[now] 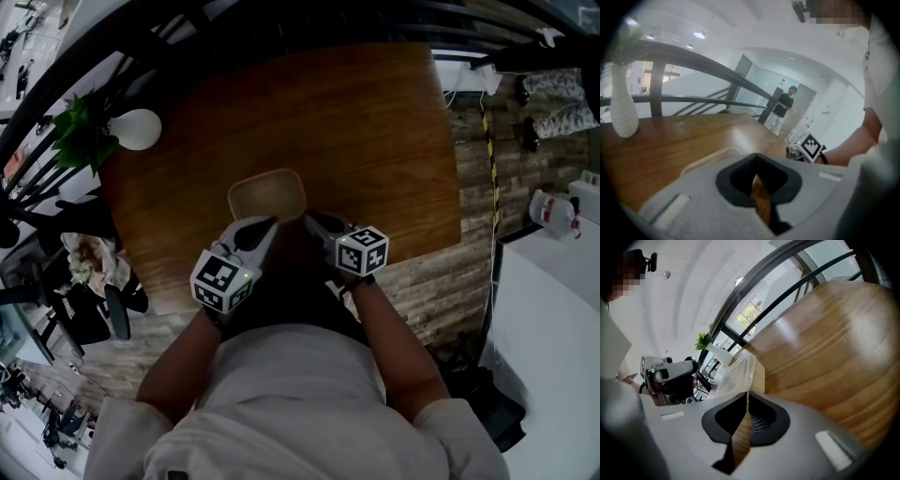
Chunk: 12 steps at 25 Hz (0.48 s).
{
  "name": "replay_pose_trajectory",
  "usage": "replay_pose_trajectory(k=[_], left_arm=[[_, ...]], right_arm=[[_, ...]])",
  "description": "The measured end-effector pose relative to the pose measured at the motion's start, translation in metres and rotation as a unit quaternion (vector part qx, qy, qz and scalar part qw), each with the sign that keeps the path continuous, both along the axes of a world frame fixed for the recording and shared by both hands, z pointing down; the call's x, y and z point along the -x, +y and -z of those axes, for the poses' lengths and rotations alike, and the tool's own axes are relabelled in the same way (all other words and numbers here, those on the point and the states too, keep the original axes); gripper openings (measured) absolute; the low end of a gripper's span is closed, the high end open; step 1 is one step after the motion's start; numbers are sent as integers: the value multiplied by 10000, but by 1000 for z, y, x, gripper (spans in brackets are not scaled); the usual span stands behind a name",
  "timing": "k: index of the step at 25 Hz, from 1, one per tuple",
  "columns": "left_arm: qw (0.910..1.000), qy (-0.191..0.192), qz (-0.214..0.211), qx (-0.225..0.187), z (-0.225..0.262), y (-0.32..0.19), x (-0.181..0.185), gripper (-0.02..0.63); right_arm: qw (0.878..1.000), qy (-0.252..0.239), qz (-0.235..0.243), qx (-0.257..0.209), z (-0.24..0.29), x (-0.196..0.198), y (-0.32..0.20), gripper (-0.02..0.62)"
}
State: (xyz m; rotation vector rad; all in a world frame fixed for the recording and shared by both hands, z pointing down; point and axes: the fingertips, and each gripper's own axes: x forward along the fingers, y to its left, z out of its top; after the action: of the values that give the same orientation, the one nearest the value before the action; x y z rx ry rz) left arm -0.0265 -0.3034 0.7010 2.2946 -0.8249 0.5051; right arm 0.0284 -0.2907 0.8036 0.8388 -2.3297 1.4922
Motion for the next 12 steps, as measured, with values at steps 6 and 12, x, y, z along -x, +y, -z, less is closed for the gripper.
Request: replay_pose_trajectory(k=[6, 12], left_arm=[[10000, -4, 68, -41, 5, 3, 1, 3], [9999, 20, 94, -88, 14, 16, 0, 3]], right_arm=[[9999, -24, 34, -112, 10, 1, 4, 10], [9992, -156, 180, -322, 31, 8, 14, 8]])
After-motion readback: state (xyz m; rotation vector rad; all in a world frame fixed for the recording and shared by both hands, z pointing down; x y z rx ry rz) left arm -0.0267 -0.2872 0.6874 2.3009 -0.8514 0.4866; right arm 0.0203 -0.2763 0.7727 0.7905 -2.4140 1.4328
